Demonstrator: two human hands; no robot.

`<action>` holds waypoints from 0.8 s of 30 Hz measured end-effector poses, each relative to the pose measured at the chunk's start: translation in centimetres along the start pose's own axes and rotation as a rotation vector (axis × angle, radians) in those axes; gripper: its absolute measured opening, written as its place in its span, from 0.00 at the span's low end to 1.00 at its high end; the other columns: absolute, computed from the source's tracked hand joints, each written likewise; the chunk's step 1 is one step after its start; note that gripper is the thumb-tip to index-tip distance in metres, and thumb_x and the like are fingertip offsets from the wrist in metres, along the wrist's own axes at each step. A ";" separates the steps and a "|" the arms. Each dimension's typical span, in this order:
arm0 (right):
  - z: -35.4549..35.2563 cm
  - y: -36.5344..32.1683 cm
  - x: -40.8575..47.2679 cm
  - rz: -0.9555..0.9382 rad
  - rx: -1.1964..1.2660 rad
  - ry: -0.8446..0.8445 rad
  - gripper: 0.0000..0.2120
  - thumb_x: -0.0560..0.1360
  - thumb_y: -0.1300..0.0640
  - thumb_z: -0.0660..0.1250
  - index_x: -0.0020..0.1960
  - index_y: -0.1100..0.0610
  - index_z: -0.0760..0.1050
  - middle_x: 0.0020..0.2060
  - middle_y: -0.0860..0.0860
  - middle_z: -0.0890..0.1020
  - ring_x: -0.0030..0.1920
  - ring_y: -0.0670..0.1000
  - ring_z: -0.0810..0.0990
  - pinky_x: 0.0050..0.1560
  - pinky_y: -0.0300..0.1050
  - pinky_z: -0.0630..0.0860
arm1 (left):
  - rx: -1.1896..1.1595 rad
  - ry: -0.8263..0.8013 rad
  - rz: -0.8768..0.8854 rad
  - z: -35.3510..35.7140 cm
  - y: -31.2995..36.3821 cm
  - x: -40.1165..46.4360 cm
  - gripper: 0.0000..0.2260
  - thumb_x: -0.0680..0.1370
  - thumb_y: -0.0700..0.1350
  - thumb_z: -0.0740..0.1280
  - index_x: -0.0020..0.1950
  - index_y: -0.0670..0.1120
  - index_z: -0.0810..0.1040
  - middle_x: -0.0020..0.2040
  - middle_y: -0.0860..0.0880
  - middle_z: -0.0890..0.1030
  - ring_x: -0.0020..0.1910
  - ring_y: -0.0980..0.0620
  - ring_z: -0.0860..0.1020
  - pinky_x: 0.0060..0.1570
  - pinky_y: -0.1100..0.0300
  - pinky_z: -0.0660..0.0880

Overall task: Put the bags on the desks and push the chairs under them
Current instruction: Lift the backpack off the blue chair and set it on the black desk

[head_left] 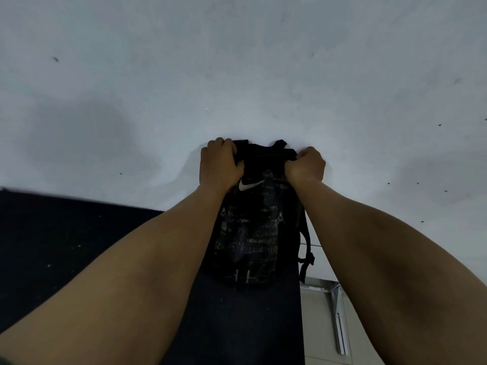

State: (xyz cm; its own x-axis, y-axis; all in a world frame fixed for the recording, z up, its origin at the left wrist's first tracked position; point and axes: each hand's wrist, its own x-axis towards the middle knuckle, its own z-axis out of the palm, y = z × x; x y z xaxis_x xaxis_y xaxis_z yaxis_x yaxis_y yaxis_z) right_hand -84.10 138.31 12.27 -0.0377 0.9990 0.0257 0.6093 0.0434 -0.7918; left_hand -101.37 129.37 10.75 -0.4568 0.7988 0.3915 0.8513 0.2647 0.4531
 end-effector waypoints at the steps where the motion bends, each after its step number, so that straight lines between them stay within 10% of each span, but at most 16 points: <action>1: -0.3 0.1 -0.1 -0.002 -0.008 -0.014 0.12 0.73 0.60 0.66 0.56 0.59 0.75 0.48 0.49 0.76 0.49 0.50 0.76 0.47 0.40 0.70 | 0.034 0.001 0.019 -0.1 -0.1 -0.2 0.11 0.72 0.48 0.68 0.51 0.46 0.77 0.50 0.47 0.78 0.53 0.46 0.74 0.53 0.54 0.67; 12: -1.1 -0.5 -4.9 -0.249 0.012 0.042 0.14 0.70 0.58 0.64 0.56 0.53 0.72 0.56 0.51 0.73 0.57 0.52 0.73 0.49 0.48 0.75 | 0.032 -0.185 0.001 -1.3 2.0 -4.3 0.27 0.75 0.44 0.66 0.73 0.41 0.66 0.64 0.40 0.74 0.63 0.41 0.73 0.59 0.50 0.71; 18: -1.6 0.8 -8.6 -0.292 0.071 -0.204 0.05 0.72 0.59 0.64 0.46 0.53 0.77 0.40 0.46 0.79 0.40 0.44 0.78 0.38 0.38 0.73 | 0.074 -0.224 -0.063 -1.9 3.2 -6.9 0.34 0.75 0.46 0.67 0.77 0.41 0.58 0.74 0.38 0.64 0.70 0.39 0.66 0.67 0.45 0.68; 24: -0.6 6.0 -13.4 -0.127 -0.194 -0.734 0.09 0.76 0.55 0.68 0.45 0.62 0.79 0.38 0.54 0.82 0.41 0.55 0.82 0.48 0.51 0.82 | -0.042 -0.161 -0.207 -2.9 1.8 -14.7 0.13 0.75 0.46 0.66 0.58 0.47 0.77 0.56 0.44 0.78 0.54 0.44 0.77 0.53 0.49 0.77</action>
State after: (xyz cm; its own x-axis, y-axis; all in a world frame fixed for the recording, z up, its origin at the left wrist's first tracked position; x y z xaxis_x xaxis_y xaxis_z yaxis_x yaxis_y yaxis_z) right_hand -79.50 125.23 7.56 -0.5915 0.7235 -0.3559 0.6905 0.2267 -0.6869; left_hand -93.90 116.56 8.11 -0.5701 0.8066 0.1561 0.7310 0.4113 0.5446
